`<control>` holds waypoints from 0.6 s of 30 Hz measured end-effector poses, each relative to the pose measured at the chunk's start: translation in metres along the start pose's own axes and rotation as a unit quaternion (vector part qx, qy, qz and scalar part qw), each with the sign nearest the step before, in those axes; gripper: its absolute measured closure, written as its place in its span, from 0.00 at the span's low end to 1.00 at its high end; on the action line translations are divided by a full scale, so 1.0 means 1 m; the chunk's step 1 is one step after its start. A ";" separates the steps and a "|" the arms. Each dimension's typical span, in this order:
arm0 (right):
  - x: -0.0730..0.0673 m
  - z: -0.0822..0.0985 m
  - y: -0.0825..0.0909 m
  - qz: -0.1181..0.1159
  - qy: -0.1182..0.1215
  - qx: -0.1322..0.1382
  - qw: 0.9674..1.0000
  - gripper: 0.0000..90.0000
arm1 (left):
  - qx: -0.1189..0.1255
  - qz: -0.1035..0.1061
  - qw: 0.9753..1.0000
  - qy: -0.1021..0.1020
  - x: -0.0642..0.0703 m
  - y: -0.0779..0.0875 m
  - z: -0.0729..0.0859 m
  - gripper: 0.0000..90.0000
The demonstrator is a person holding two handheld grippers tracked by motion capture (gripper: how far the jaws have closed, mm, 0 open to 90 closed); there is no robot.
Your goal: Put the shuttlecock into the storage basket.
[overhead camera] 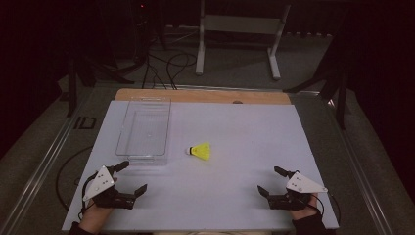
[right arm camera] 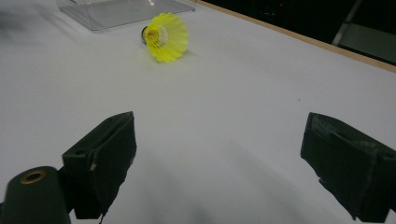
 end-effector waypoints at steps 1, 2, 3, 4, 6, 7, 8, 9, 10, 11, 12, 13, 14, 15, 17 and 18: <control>0.000 0.000 0.000 0.000 0.000 0.000 1.000 0.12 | 0.000 0.001 1.000 0.000 0.000 0.000 0.000 0.00; 0.000 0.000 0.000 -0.001 0.000 0.001 1.000 0.12 | -0.001 0.000 1.000 0.001 0.000 0.000 0.000 0.00; 0.000 0.000 0.000 0.000 0.000 0.000 1.000 0.12 | -0.002 0.001 1.000 0.000 0.000 -0.001 0.000 0.00; 0.000 0.000 0.001 0.001 0.001 0.001 1.000 0.12 | -0.003 0.002 1.000 0.000 0.000 -0.001 0.001 0.00; 0.000 0.000 0.002 0.003 -0.001 0.004 1.000 0.12 | -0.003 0.003 1.000 0.001 0.001 -0.001 0.001 0.00; 0.000 -0.001 0.002 0.003 -0.001 0.006 1.000 0.12 | -0.003 0.005 1.000 0.003 0.001 -0.001 0.001 0.00; 0.000 -0.001 0.002 0.003 -0.001 0.006 1.000 0.12 | -0.004 0.005 1.000 0.002 0.001 -0.002 0.001 0.00; 0.000 -0.001 0.002 0.003 -0.001 0.007 1.000 0.12 | -0.005 0.005 1.000 0.000 0.001 -0.002 0.001 0.00; 0.001 -0.001 0.002 0.004 0.001 0.007 1.000 0.12 | -0.006 0.007 1.000 0.002 0.001 -0.002 0.002 0.00; 0.000 -0.001 0.002 0.002 0.000 0.006 1.000 0.12 | -0.008 0.007 1.000 0.001 0.002 -0.002 0.002 0.00; 0.000 -0.001 0.001 0.002 0.000 0.006 1.000 0.12 | -0.010 0.008 1.000 0.001 0.002 -0.002 0.003 0.00; 0.000 -0.002 0.001 0.002 0.001 0.006 1.000 0.12 | -0.011 0.008 1.000 0.002 0.002 -0.002 0.003 0.00; 0.000 -0.002 0.001 0.002 0.001 0.008 1.000 0.12 | -0.012 0.009 1.000 0.001 0.002 -0.002 0.003 0.00; 0.000 -0.003 0.001 0.002 0.001 0.008 1.000 0.12 | -0.012 0.011 1.000 0.001 0.002 -0.002 0.003 0.00; 0.000 -0.003 0.001 0.002 0.002 0.009 1.000 0.12 | -0.012 0.010 1.000 -0.001 0.002 -0.002 0.003 0.00; 0.000 -0.003 0.001 0.003 0.001 0.009 1.000 0.12 | -0.012 0.009 1.000 -0.002 0.002 -0.002 0.003 0.00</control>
Point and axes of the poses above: each handheld gripper's, and its own axes: y roughly backward along the jaws, z roughly out of its underside, x roughly to its right, the point moved 8 cm from there along -y, roughly forward along the jaws, and after that the axes turned 15 degrees about -z, right-handed, at the moved point
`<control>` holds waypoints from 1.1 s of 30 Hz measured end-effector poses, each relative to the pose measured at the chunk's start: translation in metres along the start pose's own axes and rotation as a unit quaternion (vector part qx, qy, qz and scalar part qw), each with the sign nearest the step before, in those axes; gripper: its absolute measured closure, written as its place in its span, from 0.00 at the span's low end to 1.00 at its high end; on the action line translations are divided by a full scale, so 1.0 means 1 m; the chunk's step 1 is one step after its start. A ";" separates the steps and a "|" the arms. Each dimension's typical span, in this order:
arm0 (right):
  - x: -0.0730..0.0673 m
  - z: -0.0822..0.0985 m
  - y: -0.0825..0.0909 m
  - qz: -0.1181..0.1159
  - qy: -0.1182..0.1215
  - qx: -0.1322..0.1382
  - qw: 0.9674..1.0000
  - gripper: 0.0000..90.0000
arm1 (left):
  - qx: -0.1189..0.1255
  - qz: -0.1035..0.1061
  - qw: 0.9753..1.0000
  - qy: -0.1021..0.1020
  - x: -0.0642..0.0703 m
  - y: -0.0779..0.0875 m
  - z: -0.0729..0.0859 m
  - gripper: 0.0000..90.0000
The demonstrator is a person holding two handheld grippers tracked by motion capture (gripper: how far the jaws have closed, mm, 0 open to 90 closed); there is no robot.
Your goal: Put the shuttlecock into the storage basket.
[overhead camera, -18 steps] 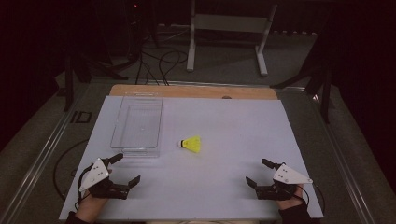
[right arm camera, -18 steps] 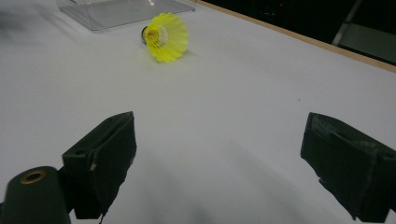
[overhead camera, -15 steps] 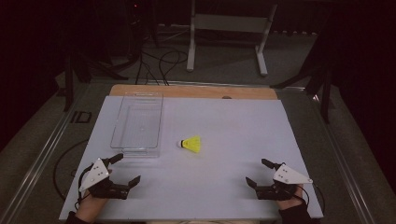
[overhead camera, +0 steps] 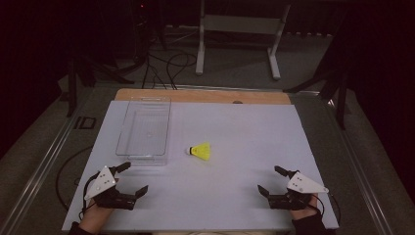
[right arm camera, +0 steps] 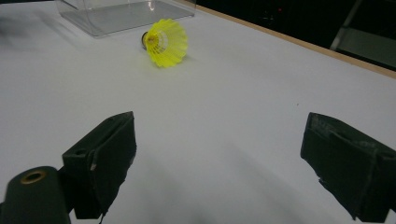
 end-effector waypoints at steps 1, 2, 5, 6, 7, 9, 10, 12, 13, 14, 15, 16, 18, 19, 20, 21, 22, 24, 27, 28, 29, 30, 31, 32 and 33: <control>0.000 0.000 0.000 0.000 0.000 0.000 1.000 0.12 | 0.001 0.001 1.000 0.002 0.000 0.000 0.000 0.00; 0.000 0.000 0.000 0.001 0.001 0.000 1.000 0.12 | 0.001 0.000 1.000 0.003 0.000 0.000 0.000 0.00; 0.001 -0.001 0.001 0.002 0.004 0.005 1.000 0.12 | 0.001 -0.001 1.000 0.004 -0.001 0.000 -0.001 0.00; 0.001 -0.001 0.001 0.003 0.005 0.005 1.000 0.12 | 0.000 -0.001 1.000 0.004 -0.001 0.000 -0.001 0.00; 0.001 -0.001 0.002 0.002 0.001 0.006 1.000 0.12 | 0.000 -0.001 1.000 0.004 -0.001 0.000 -0.001 0.00; 0.001 -0.001 0.001 0.002 0.000 0.007 1.000 0.12 | 0.000 0.001 1.000 0.006 0.000 0.000 -0.001 0.00; 0.001 -0.001 0.001 0.001 -0.001 0.007 1.000 0.12 | 0.000 0.001 1.000 0.006 0.000 0.000 -0.001 0.00; 0.001 -0.001 0.000 -0.001 0.001 0.005 1.000 0.12 | 0.000 0.001 1.000 0.008 0.000 0.000 -0.001 0.00; 0.001 -0.001 0.000 -0.001 0.001 0.005 1.000 0.12 | 0.000 0.001 1.000 0.008 0.000 0.000 -0.001 0.00; 0.001 -0.001 0.000 -0.001 0.001 0.006 1.000 0.12 | -0.001 0.002 1.000 0.008 0.000 0.000 -0.001 0.00; 0.000 -0.001 0.000 -0.001 0.001 0.006 1.000 0.12 | -0.002 0.001 1.000 0.008 0.000 0.000 -0.001 0.00; 0.000 -0.001 0.000 -0.001 0.001 0.006 1.000 0.12 | -0.002 0.001 1.000 0.008 0.000 0.000 -0.001 0.00; 0.001 0.000 0.000 -0.002 0.000 0.004 1.000 0.12 | -0.001 0.002 1.000 0.009 0.001 0.000 -0.002 0.00; 0.001 0.000 0.000 -0.001 0.000 0.004 1.000 0.12 | 0.000 0.001 1.000 0.010 0.001 0.000 -0.003 0.00; 0.001 -0.001 0.000 -0.001 0.001 0.005 1.000 0.12 | 0.000 0.002 1.000 0.009 0.002 0.000 -0.004 0.00; 0.001 -0.001 0.000 -0.001 0.000 0.005 1.000 0.12 | -0.002 0.001 1.000 0.007 0.002 0.000 -0.006 0.00; 0.001 -0.001 0.000 -0.001 0.000 0.004 1.000 0.12 | -0.002 -0.001 1.000 0.005 0.002 0.000 -0.007 0.00; 0.001 0.000 -0.001 -0.001 -0.001 0.004 1.000 0.12 | -0.005 0.000 1.000 0.003 0.003 0.001 -0.011 0.00; 0.001 -0.001 -0.002 -0.002 0.000 0.004 1.000 0.12 | -0.010 0.006 1.000 0.006 0.002 0.000 -0.017 0.00; 0.001 0.000 -0.002 -0.003 0.000 0.003 1.000 0.12 | -0.013 0.008 1.000 0.004 0.002 -0.001 -0.019 0.00; 0.001 0.000 -0.003 -0.004 0.001 0.001 1.000 0.12 | -0.017 0.007 1.000 -0.001 0.001 -0.001 -0.020 0.00; 0.001 0.000 -0.003 -0.004 -0.001 0.000 1.000 0.12 | -0.019 0.009 1.000 -0.002 0.001 -0.002 -0.022 0.00; 0.000 0.000 -0.004 -0.005 0.000 0.000 1.000 0.12 | -0.020 0.011 1.000 -0.002 0.000 -0.002 -0.024 0.00; 0.000 0.000 -0.004 -0.005 0.000 -0.001 1.000 0.12 | -0.021 0.011 1.000 -0.003 0.000 -0.003 -0.026 0.00; 0.000 0.000 -0.004 -0.004 0.002 -0.001 1.000 0.12 | -0.020 0.013 1.000 -0.005 -0.001 -0.003 -0.029 0.00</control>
Point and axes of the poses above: each handheld gripper's, and its own axes: y roughly backward along the jaws, z roughly out of its underside, x roughly to its right, the point moved 8 cm from there along -y, roughly forward along the jaws, and after that the axes turned 15 degrees about -z, right-handed, at the moved point
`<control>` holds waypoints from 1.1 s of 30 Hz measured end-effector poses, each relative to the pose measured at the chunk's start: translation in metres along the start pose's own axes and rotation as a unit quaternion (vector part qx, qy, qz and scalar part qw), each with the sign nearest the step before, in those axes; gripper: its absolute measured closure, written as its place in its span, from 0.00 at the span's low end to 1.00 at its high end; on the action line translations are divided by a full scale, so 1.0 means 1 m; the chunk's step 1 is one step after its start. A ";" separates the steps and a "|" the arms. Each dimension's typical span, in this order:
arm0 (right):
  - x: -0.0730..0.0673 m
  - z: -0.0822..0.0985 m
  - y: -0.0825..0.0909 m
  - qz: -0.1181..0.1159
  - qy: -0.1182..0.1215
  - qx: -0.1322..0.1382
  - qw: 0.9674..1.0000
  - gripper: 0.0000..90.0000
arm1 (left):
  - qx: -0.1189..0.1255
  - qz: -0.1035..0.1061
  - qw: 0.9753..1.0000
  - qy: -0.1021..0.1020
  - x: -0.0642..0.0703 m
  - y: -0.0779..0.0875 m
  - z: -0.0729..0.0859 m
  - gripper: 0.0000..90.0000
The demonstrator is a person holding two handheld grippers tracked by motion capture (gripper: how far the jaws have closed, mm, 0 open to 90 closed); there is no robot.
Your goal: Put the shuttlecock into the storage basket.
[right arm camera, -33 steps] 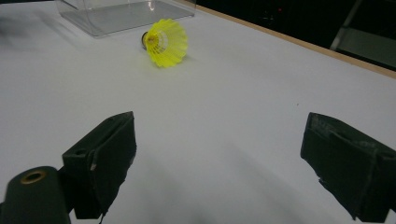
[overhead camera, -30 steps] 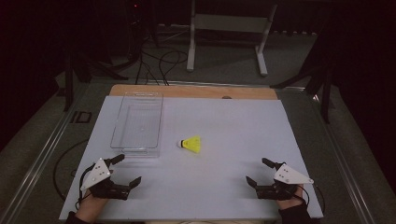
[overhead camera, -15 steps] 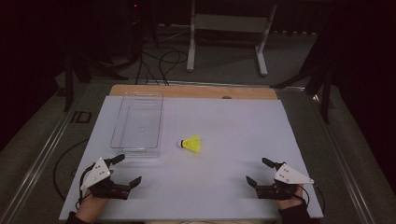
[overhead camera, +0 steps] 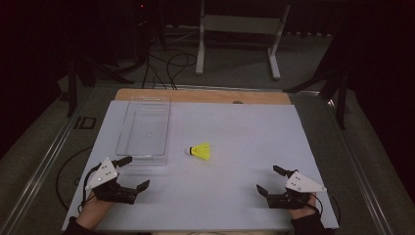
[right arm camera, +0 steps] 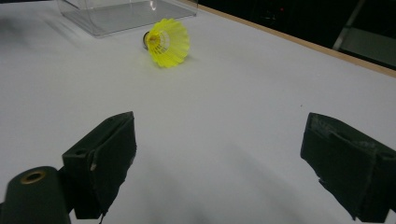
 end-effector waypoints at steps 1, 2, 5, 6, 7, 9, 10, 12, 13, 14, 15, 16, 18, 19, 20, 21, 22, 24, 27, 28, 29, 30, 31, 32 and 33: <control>0.000 0.000 0.000 0.000 0.000 0.000 1.000 0.12 | 0.000 0.003 1.000 0.000 0.000 0.000 -0.002 0.00; 0.000 0.000 0.000 0.000 -0.001 0.001 1.000 0.12 | 0.000 0.004 1.000 0.000 0.000 0.000 -0.005 0.00; 0.001 0.000 0.001 0.002 -0.002 0.002 1.000 0.12 | -0.003 0.006 1.000 -0.003 -0.001 -0.001 -0.011 0.00; 0.001 0.000 0.001 0.002 -0.002 0.003 1.000 0.12 | -0.003 0.008 1.000 -0.004 -0.001 -0.001 -0.013 0.00; 0.001 0.000 0.001 0.001 -0.001 0.003 1.000 0.12 | -0.005 0.007 1.000 -0.007 -0.002 -0.002 -0.016 0.00; 0.000 -0.001 0.001 0.000 -0.001 0.003 1.000 0.12 | -0.007 0.008 1.000 -0.009 -0.002 -0.002 -0.018 0.00; 0.000 0.000 0.001 0.000 -0.002 0.003 1.000 0.12 | -0.008 0.009 1.000 -0.010 -0.003 -0.003 -0.022 0.00; 0.000 -0.001 0.001 0.000 -0.001 0.003 1.000 0.12 | -0.009 0.008 1.000 -0.015 -0.003 -0.004 -0.026 0.00; 0.000 -0.001 0.001 0.000 -0.001 0.003 1.000 0.12 | -0.010 0.008 1.000 -0.018 -0.003 -0.004 -0.028 0.00; 0.000 -0.001 0.001 0.000 -0.001 0.003 1.000 0.12 | -0.010 0.008 1.000 -0.018 -0.003 -0.004 -0.028 0.00; 0.000 0.000 0.001 -0.001 -0.002 0.004 1.000 0.12 | -0.012 0.012 1.000 -0.023 -0.002 -0.005 -0.032 0.00; 0.000 0.000 0.000 -0.003 -0.003 0.002 1.000 0.12 | -0.012 0.012 0.999 -0.027 -0.002 -0.005 -0.034 0.00; 0.000 0.000 0.000 -0.004 -0.002 0.001 1.000 0.12 | -0.015 0.015 0.999 -0.033 -0.001 -0.006 -0.039 0.00; 0.000 0.000 0.000 -0.003 -0.002 0.001 1.000 0.12 | -0.016 0.017 0.999 -0.039 0.000 -0.006 -0.041 0.00; 0.000 0.000 0.000 -0.004 -0.002 0.000 1.000 0.12 | -0.017 0.020 0.999 -0.044 0.001 -0.007 -0.043 0.00; 0.000 0.000 0.000 -0.004 -0.002 0.001 1.000 0.12 | -0.016 0.022 0.999 -0.047 0.002 -0.008 -0.046 0.00; 0.000 0.000 0.000 -0.004 -0.001 0.001 1.000 0.12 | -0.015 0.024 0.998 -0.050 0.002 -0.009 -0.049 0.00; 0.000 0.000 0.000 -0.004 -0.002 0.001 1.000 0.12 | -0.014 0.029 0.998 -0.057 0.004 -0.011 -0.054 0.00; 0.000 0.000 -0.001 -0.006 -0.003 0.000 1.000 0.12 | -0.016 0.035 0.997 -0.064 0.006 -0.013 -0.059 0.00; -0.001 0.001 -0.001 -0.007 -0.003 -0.001 1.000 0.12 | -0.017 0.041 0.996 -0.074 0.009 -0.016 -0.065 0.00; -0.001 0.001 -0.001 -0.008 -0.003 -0.001 1.000 0.12 | -0.018 0.045 0.996 -0.076 0.011 -0.017 -0.068 0.00; -0.001 0.001 -0.001 -0.008 -0.003 -0.001 1.000 0.12 | -0.017 0.049 0.995 -0.081 0.013 -0.019 -0.071 0.00; -0.001 0.001 -0.001 -0.008 -0.003 -0.001 1.000 0.12 | -0.019 0.053 0.995 -0.086 0.015 -0.021 -0.074 0.00; -0.001 0.001 -0.001 -0.009 -0.003 0.000 1.000 0.12 | -0.020 0.057 0.994 -0.087 0.016 -0.022 -0.076 0.00; -0.001 0.001 -0.001 -0.009 -0.003 -0.001 1.000 0.12 | -0.022 0.063 0.994 -0.091 0.019 -0.023 -0.078 0.00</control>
Point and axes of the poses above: each handheld gripper's, and its own axes: y roughly backward along the jaws, z roughly out of its underside, x roughly to its right, the point moved 8 cm from there along -y, roughly forward along the jaws, and after that the axes turned 15 degrees about -z, right-handed, at the moved point
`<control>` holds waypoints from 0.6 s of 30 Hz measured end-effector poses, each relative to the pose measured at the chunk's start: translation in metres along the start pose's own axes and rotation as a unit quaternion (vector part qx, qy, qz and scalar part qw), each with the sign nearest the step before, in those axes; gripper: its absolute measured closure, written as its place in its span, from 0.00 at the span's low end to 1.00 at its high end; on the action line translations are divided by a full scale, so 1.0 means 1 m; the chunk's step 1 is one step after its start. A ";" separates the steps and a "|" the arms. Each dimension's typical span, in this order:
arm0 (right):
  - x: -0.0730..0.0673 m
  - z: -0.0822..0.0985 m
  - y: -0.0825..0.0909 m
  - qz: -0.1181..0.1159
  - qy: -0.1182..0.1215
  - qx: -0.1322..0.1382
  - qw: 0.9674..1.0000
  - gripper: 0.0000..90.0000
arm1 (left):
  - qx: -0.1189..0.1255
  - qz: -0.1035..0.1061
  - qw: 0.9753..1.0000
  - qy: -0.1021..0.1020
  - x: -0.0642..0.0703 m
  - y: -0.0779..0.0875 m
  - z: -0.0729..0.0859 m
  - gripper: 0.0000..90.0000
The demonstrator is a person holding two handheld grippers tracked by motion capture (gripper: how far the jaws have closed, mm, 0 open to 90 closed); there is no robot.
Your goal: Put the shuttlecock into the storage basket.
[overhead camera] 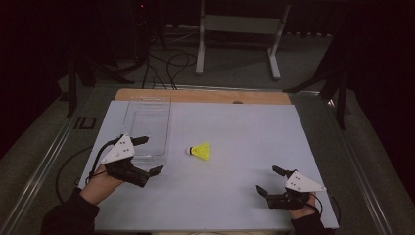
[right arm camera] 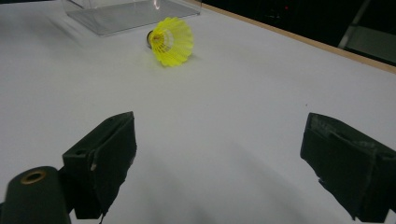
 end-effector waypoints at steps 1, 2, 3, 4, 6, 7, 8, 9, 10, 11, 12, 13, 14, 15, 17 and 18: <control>0.000 0.000 0.000 0.000 0.000 0.000 1.000 0.12 | -0.004 0.005 1.000 -0.006 0.001 -0.002 -0.002 0.00; 0.000 0.000 0.000 -0.001 0.001 0.000 1.000 0.12 | -0.009 0.011 1.000 -0.007 0.003 -0.003 -0.003 0.00; 0.000 0.000 0.000 -0.002 0.000 0.000 1.000 0.12 | -0.014 0.015 1.000 -0.009 0.004 -0.005 -0.005 0.00; 0.000 0.000 0.000 -0.001 0.000 -0.001 1.000 0.12 | -0.014 0.015 1.000 -0.009 0.004 -0.005 -0.005 0.00; 0.000 0.000 0.000 -0.001 0.000 -0.001 1.000 0.12 | -0.019 0.021 1.000 -0.010 0.005 -0.007 -0.006 0.00; -0.001 0.000 -0.001 -0.002 0.000 -0.002 1.000 0.12 | -0.038 0.046 0.998 -0.021 0.010 -0.013 -0.009 0.00; -0.001 0.000 -0.001 -0.003 0.000 -0.002 1.000 0.12 | -0.038 0.056 0.997 -0.024 0.011 -0.014 -0.010 0.00; -0.001 0.000 -0.001 -0.003 -0.001 -0.001 1.000 0.12 | -0.041 0.066 0.997 -0.028 0.013 -0.015 -0.011 0.00; -0.001 0.000 -0.001 -0.003 -0.001 -0.001 1.000 0.12 | -0.045 0.070 0.996 -0.035 0.014 -0.017 -0.011 0.00; -0.001 0.000 -0.001 -0.003 -0.002 0.000 1.000 0.12 | -0.047 0.075 0.995 -0.041 0.015 -0.019 -0.012 0.00; -0.001 0.000 -0.001 -0.003 -0.001 -0.001 1.000 0.12 | -0.048 0.080 0.995 -0.046 0.016 -0.021 -0.012 0.00; -0.001 0.000 -0.001 -0.004 -0.001 -0.001 1.000 0.12 | -0.050 0.082 0.994 -0.049 0.017 -0.022 -0.013 0.00; -0.001 0.000 -0.001 -0.004 -0.001 -0.001 1.000 0.12 | -0.050 0.082 0.994 -0.049 0.017 -0.022 -0.013 0.00; -0.001 0.000 -0.001 -0.004 0.000 -0.001 1.000 0.12 | -0.055 0.089 0.993 -0.057 0.018 -0.025 -0.014 0.00; -0.001 0.000 -0.002 -0.005 0.000 -0.001 1.000 0.12 | -0.056 0.092 0.992 -0.066 0.018 -0.028 -0.017 0.00; -0.001 0.000 -0.002 -0.005 0.000 -0.001 1.000 0.12 | -0.057 0.093 0.992 -0.070 0.019 -0.029 -0.018 0.00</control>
Point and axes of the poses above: each handheld gripper's, and its own axes: y roughly backward along the jaws, z roughly out of its underside, x roughly to its right, the point moved 8 cm from there along -y, roughly forward along the jaws, and after that the axes turned 15 degrees about -z, right-handed, at the moved point
